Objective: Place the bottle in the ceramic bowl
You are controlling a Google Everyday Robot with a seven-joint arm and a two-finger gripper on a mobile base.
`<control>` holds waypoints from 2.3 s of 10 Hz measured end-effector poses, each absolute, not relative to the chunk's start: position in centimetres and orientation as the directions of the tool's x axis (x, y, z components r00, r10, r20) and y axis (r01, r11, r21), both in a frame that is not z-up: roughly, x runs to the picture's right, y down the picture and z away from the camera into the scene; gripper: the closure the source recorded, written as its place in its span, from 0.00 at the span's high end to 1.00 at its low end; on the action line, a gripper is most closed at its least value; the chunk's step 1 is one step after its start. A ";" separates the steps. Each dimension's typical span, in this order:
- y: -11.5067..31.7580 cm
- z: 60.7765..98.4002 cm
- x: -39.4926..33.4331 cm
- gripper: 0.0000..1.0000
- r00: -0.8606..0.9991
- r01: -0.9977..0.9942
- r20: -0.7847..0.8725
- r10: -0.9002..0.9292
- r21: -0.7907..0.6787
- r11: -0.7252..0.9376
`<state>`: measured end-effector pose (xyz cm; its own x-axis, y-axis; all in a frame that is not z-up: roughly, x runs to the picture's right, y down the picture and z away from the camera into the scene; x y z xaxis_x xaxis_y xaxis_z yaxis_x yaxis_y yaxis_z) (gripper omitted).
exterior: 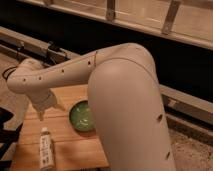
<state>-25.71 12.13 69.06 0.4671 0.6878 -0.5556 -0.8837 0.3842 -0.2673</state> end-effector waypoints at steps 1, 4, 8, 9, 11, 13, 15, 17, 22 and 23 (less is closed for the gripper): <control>13.4 69.2 -26.0 0.65 0.477 -0.878 -0.568 0.671 -0.283 0.385; 17.9 70.7 -27.2 0.65 0.507 -0.862 -0.594 0.624 -0.349 0.368; 21.4 71.8 -28.9 0.65 0.548 -0.835 -0.606 0.576 -0.425 0.348; 22.2 72.2 -29.3 0.65 0.554 -0.831 -0.611 0.566 -0.441 0.339; 23.7 72.5 -29.8 0.65 0.570 -0.821 -0.623 0.537 -0.464 0.333; 25.3 72.3 -30.5 0.65 0.600 -0.799 -0.622 0.502 -0.488 0.351; 25.4 72.2 -30.5 0.65 0.604 -0.797 -0.621 0.499 -0.489 0.355; 25.5 72.2 -30.6 0.65 0.606 -0.795 -0.620 0.499 -0.491 0.356; 27.9 73.9 -31.9 0.65 0.629 -0.777 -0.626 0.461 -0.523 0.351; 28.3 74.3 -32.0 0.65 0.629 -0.777 -0.629 0.457 -0.528 0.343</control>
